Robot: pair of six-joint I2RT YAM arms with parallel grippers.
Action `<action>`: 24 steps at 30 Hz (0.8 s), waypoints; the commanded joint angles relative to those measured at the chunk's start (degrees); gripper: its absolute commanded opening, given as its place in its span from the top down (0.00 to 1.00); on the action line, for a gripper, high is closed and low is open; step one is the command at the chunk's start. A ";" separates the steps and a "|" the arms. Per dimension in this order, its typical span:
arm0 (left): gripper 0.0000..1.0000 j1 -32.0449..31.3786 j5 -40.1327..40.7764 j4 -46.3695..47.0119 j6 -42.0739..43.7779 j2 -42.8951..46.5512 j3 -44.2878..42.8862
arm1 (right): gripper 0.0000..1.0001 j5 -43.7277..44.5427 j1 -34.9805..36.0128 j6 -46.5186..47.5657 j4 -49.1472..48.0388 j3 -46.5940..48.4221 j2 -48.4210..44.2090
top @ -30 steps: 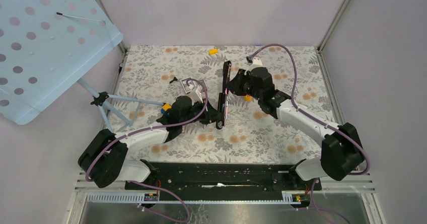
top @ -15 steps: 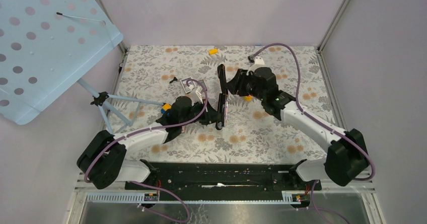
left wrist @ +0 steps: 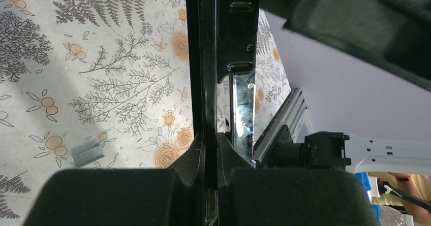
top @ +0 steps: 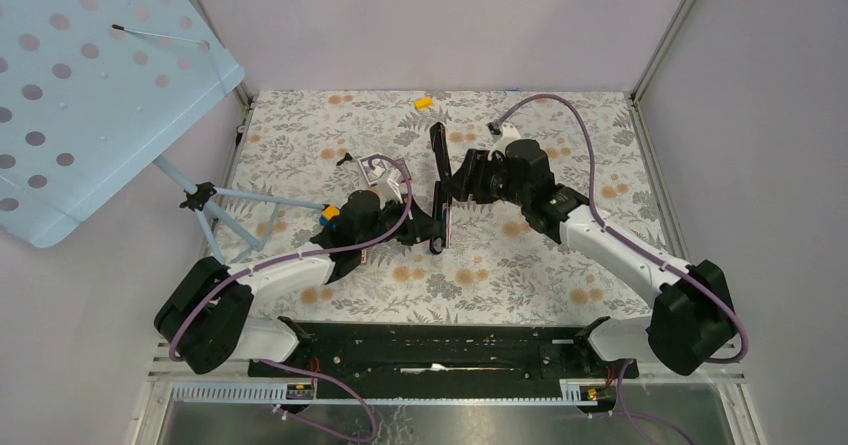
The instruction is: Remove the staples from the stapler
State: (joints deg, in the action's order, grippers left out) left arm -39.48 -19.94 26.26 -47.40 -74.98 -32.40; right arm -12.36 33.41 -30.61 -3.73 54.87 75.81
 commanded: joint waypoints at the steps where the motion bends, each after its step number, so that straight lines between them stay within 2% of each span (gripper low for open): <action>1: 1.00 -0.06 -1.84 10.48 -0.30 0.28 -2.85 | 0.38 -2.25 -0.14 -2.15 1.16 1.51 2.30; 6: 1.00 -0.07 -1.86 10.74 -0.42 0.51 -2.62 | 0.41 -6.40 -0.11 -3.76 -0.55 2.08 5.24; 9: 1.00 -0.07 -1.85 10.72 -0.41 0.76 -2.53 | 0.47 -6.84 -0.16 -4.85 -1.34 2.05 6.17; 16: 1.00 -0.07 -1.91 10.63 -0.33 0.89 -2.10 | 0.70 -5.48 -0.19 -5.49 -3.28 1.04 5.35; 21: 1.00 -0.07 -1.90 11.07 -0.41 0.39 -2.14 | 0.99 -7.10 -0.16 -4.34 -4.33 1.03 5.09; 23: 1.00 -0.06 -2.05 11.09 -0.60 -0.06 -2.38 | 1.00 -7.80 -0.18 -3.93 -5.06 0.78 4.78; 24: 0.97 -0.07 -2.18 11.05 -0.77 -0.19 -2.55 | 1.00 -7.85 -0.18 -3.49 -5.26 0.70 4.48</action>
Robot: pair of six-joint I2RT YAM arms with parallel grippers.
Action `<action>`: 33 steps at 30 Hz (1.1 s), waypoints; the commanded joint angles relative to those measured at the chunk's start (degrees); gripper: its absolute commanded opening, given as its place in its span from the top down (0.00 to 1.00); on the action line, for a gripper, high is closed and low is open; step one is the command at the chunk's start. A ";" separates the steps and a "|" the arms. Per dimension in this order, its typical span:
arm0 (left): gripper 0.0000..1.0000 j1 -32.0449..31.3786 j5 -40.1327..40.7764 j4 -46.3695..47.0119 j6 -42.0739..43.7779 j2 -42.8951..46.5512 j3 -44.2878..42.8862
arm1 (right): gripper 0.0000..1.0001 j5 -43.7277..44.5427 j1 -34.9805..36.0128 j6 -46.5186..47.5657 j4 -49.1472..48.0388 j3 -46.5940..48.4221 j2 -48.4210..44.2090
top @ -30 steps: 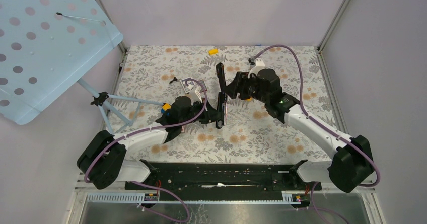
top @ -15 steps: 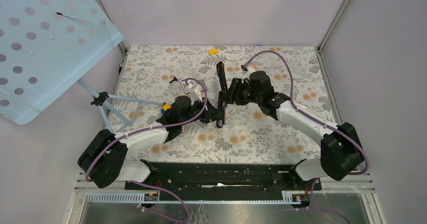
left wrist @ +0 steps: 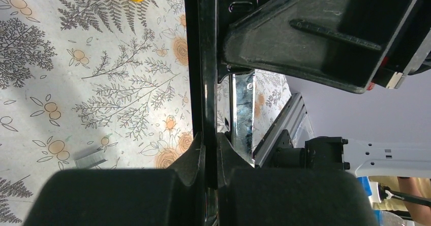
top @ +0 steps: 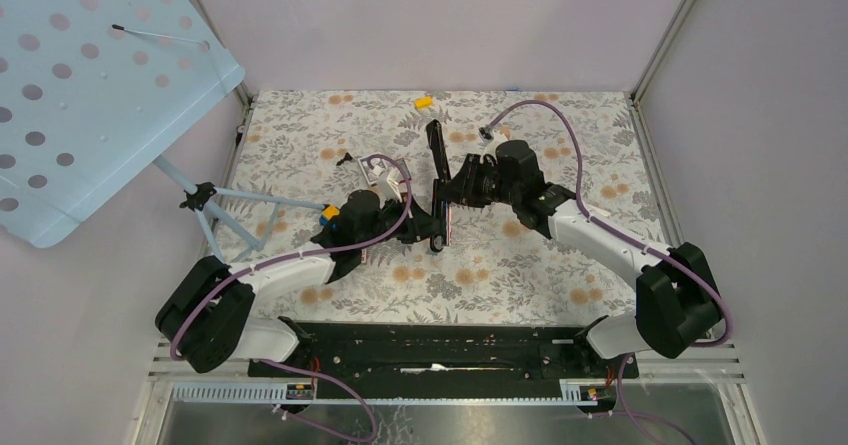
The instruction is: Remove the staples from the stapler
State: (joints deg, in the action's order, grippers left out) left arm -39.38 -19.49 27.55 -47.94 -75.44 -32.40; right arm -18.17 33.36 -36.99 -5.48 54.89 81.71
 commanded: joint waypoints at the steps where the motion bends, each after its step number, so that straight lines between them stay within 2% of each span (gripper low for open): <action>1: 0.91 -0.15 -2.69 9.54 -0.13 0.15 -2.78 | 1.00 -1.77 -0.09 3.54 -3.57 0.66 -1.79; 7: 0.45 -0.04 2.07 2.33 2.49 1.56 -4.25 | 1.00 6.40 -0.11 8.79 1.51 3.03 -3.64; 14: 0.16 0.94 10.97 -7.96 5.84 6.78 -4.74 | 1.00 17.72 -0.11 13.54 9.24 7.56 -1.71; 19: 0.08 1.72 21.59 -18.85 8.60 11.05 -6.56 | 1.00 24.04 -0.13 16.03 13.20 13.21 3.58; 21: 0.02 2.00 27.78 -25.75 9.12 12.40 -7.99 | 1.00 26.27 -0.11 16.58 14.96 16.23 6.89; 23: 0.01 2.58 32.93 -31.50 8.97 12.84 -9.48 | 1.00 28.74 -0.12 17.38 16.74 19.87 10.78; 28: 0.01 5.22 34.89 -41.06 9.17 13.01 -12.87 | 1.00 30.83 -0.66 19.88 22.72 32.95 22.54; 33: 0.01 5.36 34.19 -43.82 10.00 14.69 -13.06 | 1.00 29.27 -2.17 20.70 29.45 45.43 34.77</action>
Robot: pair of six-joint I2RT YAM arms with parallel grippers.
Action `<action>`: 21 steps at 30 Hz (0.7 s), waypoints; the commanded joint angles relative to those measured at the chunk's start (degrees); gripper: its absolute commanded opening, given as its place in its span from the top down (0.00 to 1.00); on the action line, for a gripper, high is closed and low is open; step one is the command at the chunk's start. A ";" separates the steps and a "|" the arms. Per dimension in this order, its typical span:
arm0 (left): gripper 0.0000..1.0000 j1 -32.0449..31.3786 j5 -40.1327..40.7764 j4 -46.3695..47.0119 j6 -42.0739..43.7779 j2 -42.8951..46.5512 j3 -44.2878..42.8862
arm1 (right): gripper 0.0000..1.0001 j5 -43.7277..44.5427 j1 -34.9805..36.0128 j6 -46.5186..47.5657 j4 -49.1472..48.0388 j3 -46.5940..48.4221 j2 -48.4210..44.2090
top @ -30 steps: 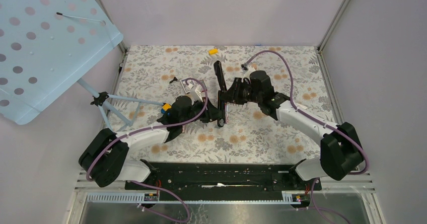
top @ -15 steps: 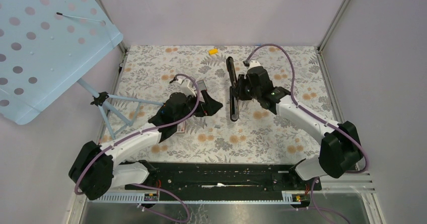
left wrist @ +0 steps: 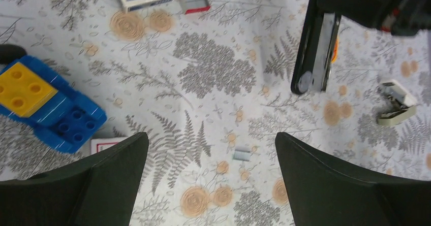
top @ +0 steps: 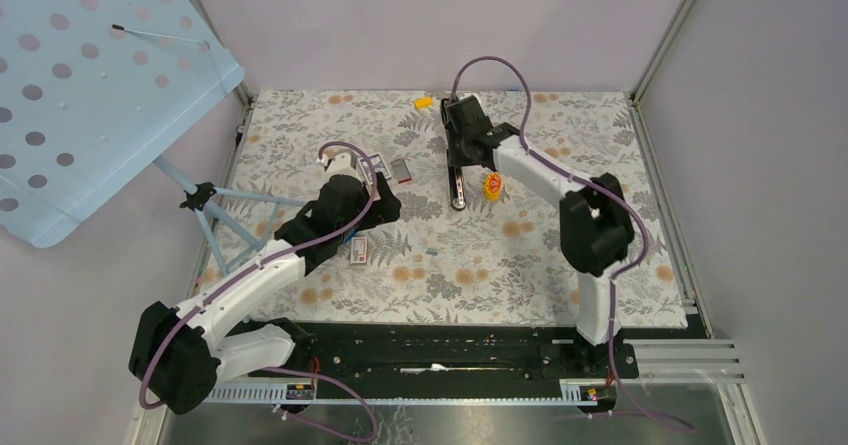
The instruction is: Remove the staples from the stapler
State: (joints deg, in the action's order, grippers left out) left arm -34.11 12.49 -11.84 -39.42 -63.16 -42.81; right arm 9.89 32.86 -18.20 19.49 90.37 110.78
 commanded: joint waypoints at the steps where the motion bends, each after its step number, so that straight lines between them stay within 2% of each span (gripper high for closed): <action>1: 0.01 0.05 2.11 -4.64 1.64 3.02 -2.56 | 1.00 0.77 -2.02 1.93 6.12 12.51 7.97; 8: 0.01 0.18 1.23 -5.74 3.74 4.78 -3.20 | 1.00 -1.33 -4.26 3.29 18.66 32.98 21.92; 17: 0.01 0.27 0.60 -6.40 2.77 4.66 -3.33 | 0.98 -4.53 -8.30 0.72 20.46 42.92 30.33; 19: 0.01 0.30 0.73 -6.37 2.64 4.76 -3.13 | 0.96 -5.43 -8.81 0.49 20.20 44.10 31.62; 21: 0.01 0.36 0.71 -6.38 2.48 4.80 -2.91 | 0.90 -6.46 -9.06 0.52 19.27 44.40 32.39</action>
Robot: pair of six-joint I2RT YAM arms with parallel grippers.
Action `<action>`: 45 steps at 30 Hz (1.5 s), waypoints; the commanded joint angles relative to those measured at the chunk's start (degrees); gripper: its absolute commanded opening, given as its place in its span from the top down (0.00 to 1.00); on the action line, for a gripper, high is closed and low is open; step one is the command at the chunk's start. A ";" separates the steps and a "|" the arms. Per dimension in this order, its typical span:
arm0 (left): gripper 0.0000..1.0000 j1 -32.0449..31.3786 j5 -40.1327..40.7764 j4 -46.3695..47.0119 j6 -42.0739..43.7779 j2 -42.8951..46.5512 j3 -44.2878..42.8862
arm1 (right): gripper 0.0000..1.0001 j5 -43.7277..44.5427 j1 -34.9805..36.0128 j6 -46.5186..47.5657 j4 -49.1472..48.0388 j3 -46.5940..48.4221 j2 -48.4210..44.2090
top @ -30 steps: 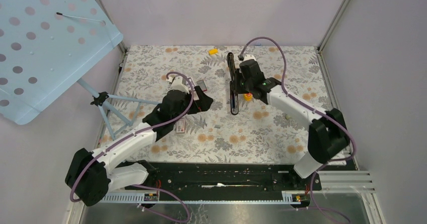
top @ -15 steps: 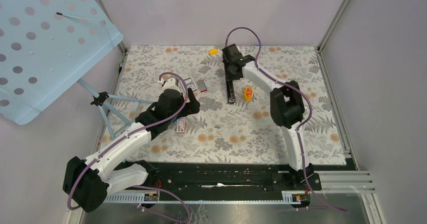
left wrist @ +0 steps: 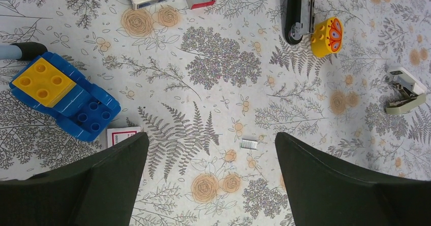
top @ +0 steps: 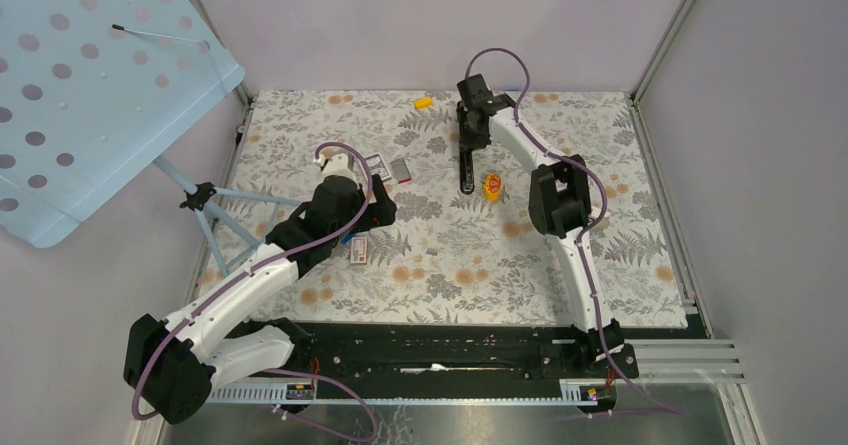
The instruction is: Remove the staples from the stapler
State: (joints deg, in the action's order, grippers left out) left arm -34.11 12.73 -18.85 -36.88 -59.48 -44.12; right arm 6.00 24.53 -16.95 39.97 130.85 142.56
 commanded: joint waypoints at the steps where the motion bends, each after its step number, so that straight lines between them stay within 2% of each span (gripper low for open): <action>1: 0.01 0.40 0.43 0.77 -0.08 1.08 -1.52 | 0.80 -3.42 -0.73 -0.57 -1.73 3.89 0.77; 3: 0.01 0.46 0.29 0.99 -0.34 0.88 -1.21 | 0.65 -4.78 -0.76 -0.52 -2.67 3.57 0.70; 5: 0.01 0.49 0.23 1.20 -1.51 0.62 -0.62 | 0.57 -4.65 -0.67 -0.35 -3.11 3.41 0.50; 10: 0.01 0.53 -0.26 2.22 -4.02 1.14 1.29 | 0.47 -4.39 -0.68 1.13 -5.66 1.34 -3.42; 15: 0.01 1.20 0.10 1.82 -2.84 1.45 -0.87 | 0.41 -2.35 -0.78 4.21 -7.02 -1.61 -11.80; 21: 0.01 4.87 -0.47 1.50 -0.44 -0.55 -6.06 | 0.26 7.01 -2.76 11.08 -12.69 -21.70 -30.06; 24: 0.01 6.77 -1.67 1.34 1.59 -2.27 -8.57 | 0.22 10.65 -6.54 11.40 -12.98 -30.67 -37.03; 29: 0.01 8.71 -2.91 -0.07 7.60 -5.63 -12.80 | 0.17 10.62 -16.78 6.36 -14.05 -42.24 -43.02; 33: 0.01 9.06 -3.94 -0.60 12.03 -8.03 -13.99 | 0.15 7.24 -23.41 2.53 -9.90 -42.43 -40.59; 38: 0.01 9.23 -5.73 -0.88 11.36 -9.54 -13.22 | 0.10 5.22 -24.18 -1.59 -7.21 -43.79 -39.08; 45: 0.01 9.28 -6.27 -1.17 10.16 -10.67 -12.82 | 0.04 8.52 -25.76 -12.93 -6.22 -55.19 -45.26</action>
State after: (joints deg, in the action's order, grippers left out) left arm -25.17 7.38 -20.93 -26.98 -69.63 -55.88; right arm 12.36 -0.10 -21.21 30.81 79.72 102.85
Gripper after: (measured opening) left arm 0.988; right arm 0.951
